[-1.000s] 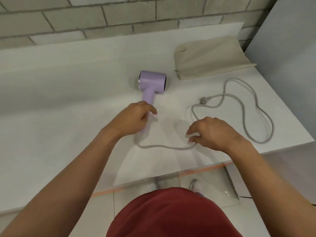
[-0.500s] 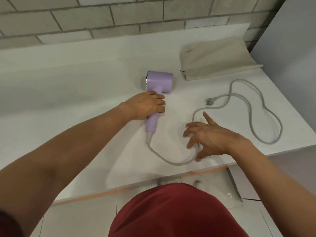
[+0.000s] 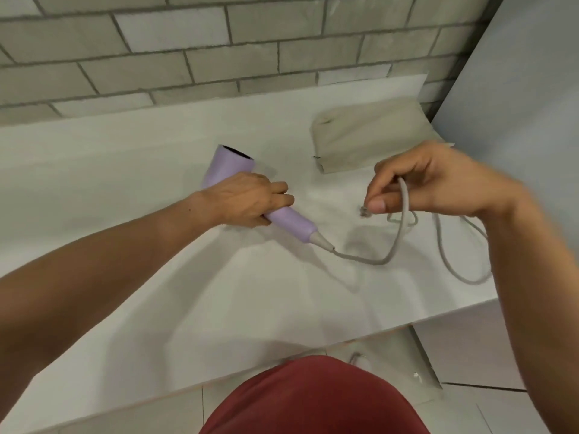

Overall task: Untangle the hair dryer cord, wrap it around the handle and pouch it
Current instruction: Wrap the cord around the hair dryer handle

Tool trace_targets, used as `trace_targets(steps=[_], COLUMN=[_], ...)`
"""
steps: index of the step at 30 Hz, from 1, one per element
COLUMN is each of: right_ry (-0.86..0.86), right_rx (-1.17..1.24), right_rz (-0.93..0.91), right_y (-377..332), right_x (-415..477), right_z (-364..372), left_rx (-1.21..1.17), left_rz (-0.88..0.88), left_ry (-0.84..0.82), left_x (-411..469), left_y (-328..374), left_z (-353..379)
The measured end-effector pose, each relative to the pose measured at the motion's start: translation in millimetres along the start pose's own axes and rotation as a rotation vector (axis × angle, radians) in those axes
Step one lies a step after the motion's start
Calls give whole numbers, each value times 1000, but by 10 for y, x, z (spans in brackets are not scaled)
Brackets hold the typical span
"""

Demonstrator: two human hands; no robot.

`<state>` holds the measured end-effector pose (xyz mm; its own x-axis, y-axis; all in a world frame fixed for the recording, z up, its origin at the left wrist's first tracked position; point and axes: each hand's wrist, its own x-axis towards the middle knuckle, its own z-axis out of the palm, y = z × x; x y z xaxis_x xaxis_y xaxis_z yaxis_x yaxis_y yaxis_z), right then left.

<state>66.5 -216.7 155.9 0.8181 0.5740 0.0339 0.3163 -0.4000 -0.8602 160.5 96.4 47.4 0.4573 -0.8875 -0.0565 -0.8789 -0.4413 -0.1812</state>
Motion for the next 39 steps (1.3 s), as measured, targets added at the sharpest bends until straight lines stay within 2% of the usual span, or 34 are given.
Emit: trace_targets(steps=[4,7,10,12,17,22,27,29,33,39], right_ry=[-103,-260,-447,-479,-483,-457,-96,-17,-44,-74], right_rx=[-227,-335,-366,-361,-240,-40,133,236,393,300], right_rz=[-53,-60,68,157,209,39,-176,-220,-176,-77], right_y=[-231,-396,-438,-386,-251,-137,-83,-104,-160,-42], right_x=[168,186,140,131,4,-162,-3,141,473,813], right_z=[-265,-440,-630,-747,-919,-1104,-895,-732,-458,-133], left_rx=[-25,-29,-46,-41,-72,-69,-3,58,92,84], left_rz=[-66,-117,-202,-245,-309,-307,-233,-191,-128,-77], left_ry=[24,25,8,36,168,231,304,319,371,505], left_x=[-57,-85,-128,-159,-217,-223,-160,-117,-16,61], left_y=[68,64,22,-9,-24,-33,8,30,80,255], left_z=[-248,-411,-501,-509,-486,-438,-521,-573,-759,-1043])
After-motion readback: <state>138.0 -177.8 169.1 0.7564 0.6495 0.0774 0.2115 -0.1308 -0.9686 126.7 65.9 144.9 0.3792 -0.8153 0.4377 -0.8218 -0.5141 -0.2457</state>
